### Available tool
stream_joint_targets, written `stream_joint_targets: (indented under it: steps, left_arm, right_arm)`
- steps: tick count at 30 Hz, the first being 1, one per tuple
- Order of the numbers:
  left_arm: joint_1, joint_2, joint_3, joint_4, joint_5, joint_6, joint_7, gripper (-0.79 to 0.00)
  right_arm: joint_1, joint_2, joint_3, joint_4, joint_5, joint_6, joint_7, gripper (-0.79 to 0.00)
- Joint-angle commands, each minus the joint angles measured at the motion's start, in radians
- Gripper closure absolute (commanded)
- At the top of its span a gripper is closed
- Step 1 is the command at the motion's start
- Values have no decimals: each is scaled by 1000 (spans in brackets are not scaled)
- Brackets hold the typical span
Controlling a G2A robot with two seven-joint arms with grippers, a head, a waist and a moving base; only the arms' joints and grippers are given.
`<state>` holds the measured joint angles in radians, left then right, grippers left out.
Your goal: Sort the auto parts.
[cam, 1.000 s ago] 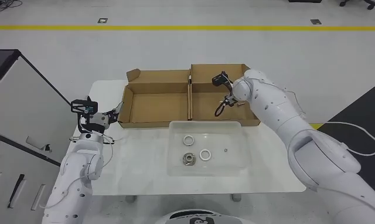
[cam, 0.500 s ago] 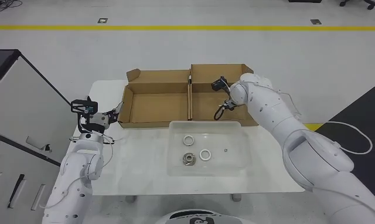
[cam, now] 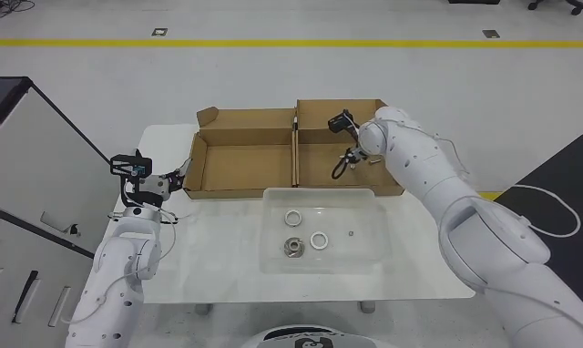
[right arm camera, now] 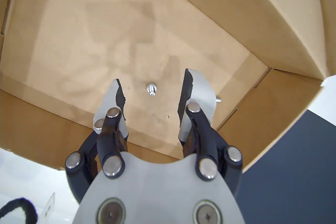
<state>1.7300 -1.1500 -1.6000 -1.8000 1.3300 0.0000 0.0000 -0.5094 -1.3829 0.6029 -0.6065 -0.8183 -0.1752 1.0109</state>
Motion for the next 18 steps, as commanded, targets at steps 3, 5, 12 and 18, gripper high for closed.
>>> stream_joint_targets:
  steps: [3,5,12,18]
  left_arm:
    - [0,0,0,0,0,0,0,-785]
    - [0,0,0,0,0,0,0,-785]
    - [0,0,0,0,0,0,0,-785]
    - [0,0,0,0,0,0,0,-785]
  right_arm:
    - [11,13,24,-29,-15,-1,-6,-785]
    - [16,24,41,-55,-24,2,-5,-785]
    - [10,82,146,-227,-31,-22,36,-785]
    - [-84,158,293,-513,-38,-51,155,-785]
